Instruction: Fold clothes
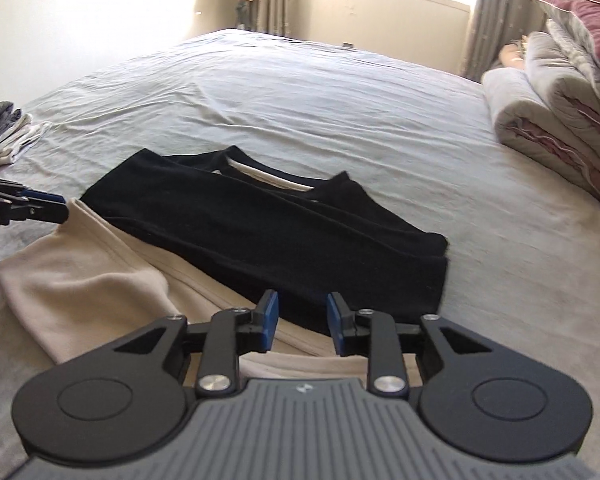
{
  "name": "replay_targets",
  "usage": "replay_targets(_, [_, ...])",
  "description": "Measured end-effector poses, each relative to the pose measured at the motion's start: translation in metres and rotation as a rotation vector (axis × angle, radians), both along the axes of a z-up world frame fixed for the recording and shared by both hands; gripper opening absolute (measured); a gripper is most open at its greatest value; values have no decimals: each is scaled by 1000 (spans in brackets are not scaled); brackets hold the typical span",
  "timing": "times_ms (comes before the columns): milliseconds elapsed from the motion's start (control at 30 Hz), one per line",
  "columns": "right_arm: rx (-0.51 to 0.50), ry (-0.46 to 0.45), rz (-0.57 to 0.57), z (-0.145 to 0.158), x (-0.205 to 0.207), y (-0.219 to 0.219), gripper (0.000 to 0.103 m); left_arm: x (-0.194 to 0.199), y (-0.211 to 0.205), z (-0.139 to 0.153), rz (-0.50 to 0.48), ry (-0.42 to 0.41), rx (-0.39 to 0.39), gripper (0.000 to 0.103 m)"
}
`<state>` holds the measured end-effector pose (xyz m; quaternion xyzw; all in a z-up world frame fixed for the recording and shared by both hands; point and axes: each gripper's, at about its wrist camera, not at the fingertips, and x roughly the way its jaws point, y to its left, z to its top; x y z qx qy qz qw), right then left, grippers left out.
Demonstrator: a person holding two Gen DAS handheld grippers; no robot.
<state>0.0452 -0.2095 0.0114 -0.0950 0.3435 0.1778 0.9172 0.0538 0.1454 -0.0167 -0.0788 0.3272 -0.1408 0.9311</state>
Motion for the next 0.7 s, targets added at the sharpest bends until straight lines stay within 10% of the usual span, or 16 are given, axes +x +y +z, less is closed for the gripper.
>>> replay_targets(400, [77,23,-196,-35,2,-55,36,3,-16,-14,57,-37,172,10])
replay_targets(500, [119,-30,-222,-37,-3,-64,12,-1,-17,-15,82,-71,170,7])
replay_targets(700, [251,-98,-284,-33,-13,-91,8,-8,-18,-10,142,-156,170,7])
